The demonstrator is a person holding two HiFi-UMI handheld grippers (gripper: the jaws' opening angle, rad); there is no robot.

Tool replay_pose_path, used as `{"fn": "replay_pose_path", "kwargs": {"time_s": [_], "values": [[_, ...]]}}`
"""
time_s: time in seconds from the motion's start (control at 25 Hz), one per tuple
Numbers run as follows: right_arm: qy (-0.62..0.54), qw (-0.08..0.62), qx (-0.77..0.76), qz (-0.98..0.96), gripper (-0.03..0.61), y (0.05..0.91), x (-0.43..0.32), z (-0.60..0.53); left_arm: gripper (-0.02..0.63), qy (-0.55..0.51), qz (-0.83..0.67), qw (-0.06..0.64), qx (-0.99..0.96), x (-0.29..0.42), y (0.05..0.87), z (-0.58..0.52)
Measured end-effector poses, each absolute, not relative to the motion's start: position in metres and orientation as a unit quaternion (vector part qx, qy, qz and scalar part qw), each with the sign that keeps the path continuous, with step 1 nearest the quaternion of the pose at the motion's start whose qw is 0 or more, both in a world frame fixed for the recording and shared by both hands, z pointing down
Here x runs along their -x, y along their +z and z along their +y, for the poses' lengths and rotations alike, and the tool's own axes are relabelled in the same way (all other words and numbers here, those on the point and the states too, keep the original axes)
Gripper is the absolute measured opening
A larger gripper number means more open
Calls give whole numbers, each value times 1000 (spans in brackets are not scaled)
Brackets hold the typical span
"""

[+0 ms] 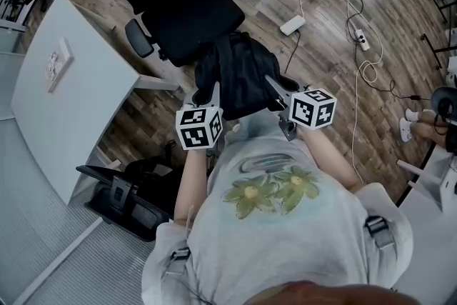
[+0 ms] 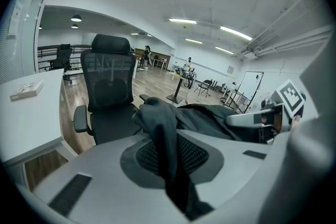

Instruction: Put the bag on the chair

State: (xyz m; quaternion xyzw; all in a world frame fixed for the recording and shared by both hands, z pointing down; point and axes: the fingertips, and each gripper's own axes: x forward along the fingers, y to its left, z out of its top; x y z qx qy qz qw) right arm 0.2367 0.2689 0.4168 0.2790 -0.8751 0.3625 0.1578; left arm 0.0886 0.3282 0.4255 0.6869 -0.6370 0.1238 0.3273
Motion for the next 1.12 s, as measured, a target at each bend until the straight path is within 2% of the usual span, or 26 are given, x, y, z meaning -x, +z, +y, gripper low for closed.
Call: {"fn": "replay_pose_path", "kwargs": {"time_s": [0.76,1.12], "values": [[374,185,-234,-878,87,432,-174,129,61,115,-662,359,-648,-33,440,202],[358,179,-222,-889,87,426,-144,73,60,112,-685,339,-635,-8,433,150]]}}
